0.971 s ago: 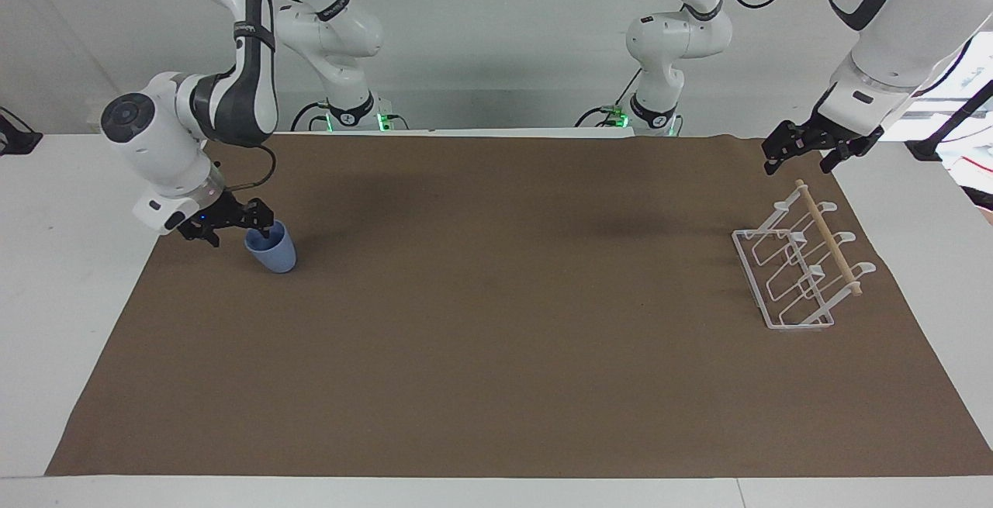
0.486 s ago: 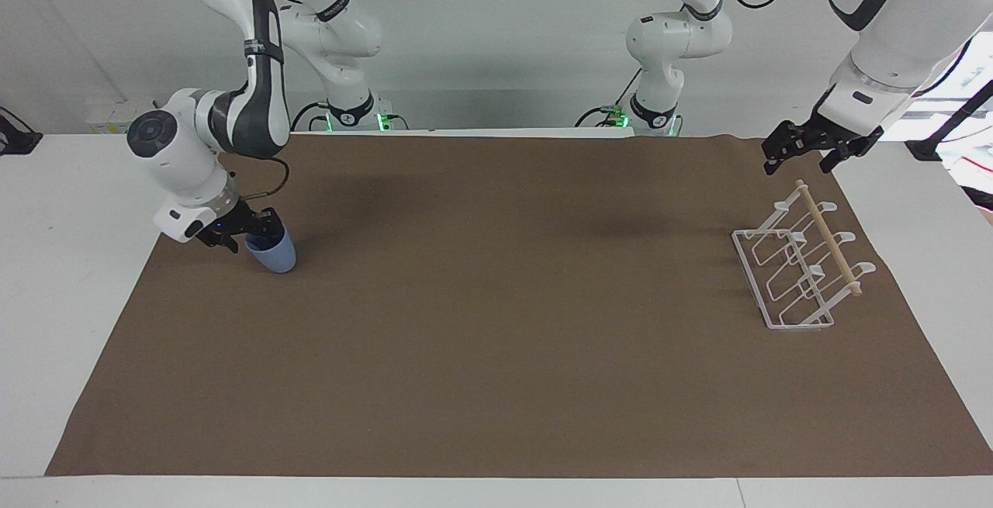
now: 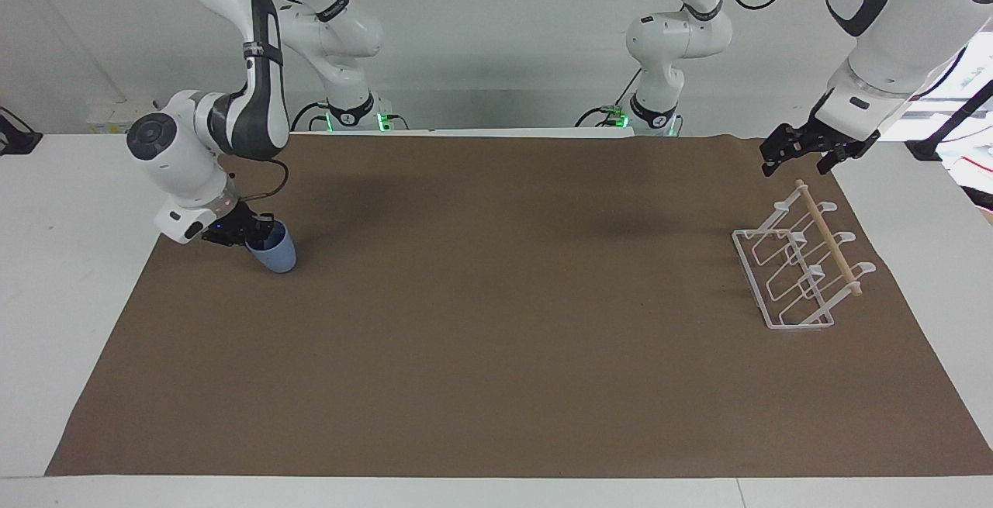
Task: Hang cup on cup holder
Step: 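Lift the cup with the right gripper while the left gripper approaches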
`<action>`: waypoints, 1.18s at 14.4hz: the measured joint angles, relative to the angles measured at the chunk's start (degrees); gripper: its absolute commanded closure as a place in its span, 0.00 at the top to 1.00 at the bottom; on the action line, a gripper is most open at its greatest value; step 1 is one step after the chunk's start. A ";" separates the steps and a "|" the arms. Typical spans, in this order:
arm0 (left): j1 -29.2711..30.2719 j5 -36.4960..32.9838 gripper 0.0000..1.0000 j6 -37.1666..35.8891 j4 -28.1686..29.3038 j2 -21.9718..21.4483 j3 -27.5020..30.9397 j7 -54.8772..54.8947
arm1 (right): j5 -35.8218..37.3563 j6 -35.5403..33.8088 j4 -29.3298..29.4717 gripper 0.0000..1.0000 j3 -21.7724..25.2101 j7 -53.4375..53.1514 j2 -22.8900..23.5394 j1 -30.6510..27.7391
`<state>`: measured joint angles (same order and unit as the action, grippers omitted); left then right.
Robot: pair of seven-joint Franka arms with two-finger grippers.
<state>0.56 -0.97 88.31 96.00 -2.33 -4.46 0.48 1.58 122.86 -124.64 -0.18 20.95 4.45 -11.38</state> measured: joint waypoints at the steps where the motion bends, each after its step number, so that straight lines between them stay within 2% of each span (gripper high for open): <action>1: 0.00 0.00 1.00 -0.41 0.36 -0.15 0.00 -0.45 | 0.01 -0.34 0.08 0.00 -0.01 0.04 0.00 0.01; 3: 0.01 0.00 1.00 -0.83 1.33 -0.51 0.01 -1.66 | 0.04 -3.93 1.35 0.00 -0.28 0.20 0.00 0.04; 6: -0.20 0.00 1.00 -1.99 3.18 -1.44 -0.11 -10.17 | -2.14 -17.23 8.57 0.00 -1.80 0.23 -0.67 1.60; 9: -0.79 0.16 1.00 -2.08 5.29 -2.58 -0.37 -17.22 | -15.58 -29.30 16.98 0.00 -3.42 -7.24 -3.43 7.21; 13: -0.89 3.24 1.00 -2.07 5.76 -3.06 -0.30 -30.99 | -31.84 -31.05 19.04 0.00 -4.85 -19.60 -6.49 15.97; 17: -0.85 4.24 1.00 -1.13 6.06 -3.09 -0.12 -41.97 | -47.27 -29.94 17.82 0.00 -4.87 -21.53 -6.19 18.02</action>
<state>-0.29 3.27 87.18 102.05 -5.42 -4.59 -41.49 -45.69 92.93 -106.81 -5.05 -0.59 -1.74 6.64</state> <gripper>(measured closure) 0.000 0.956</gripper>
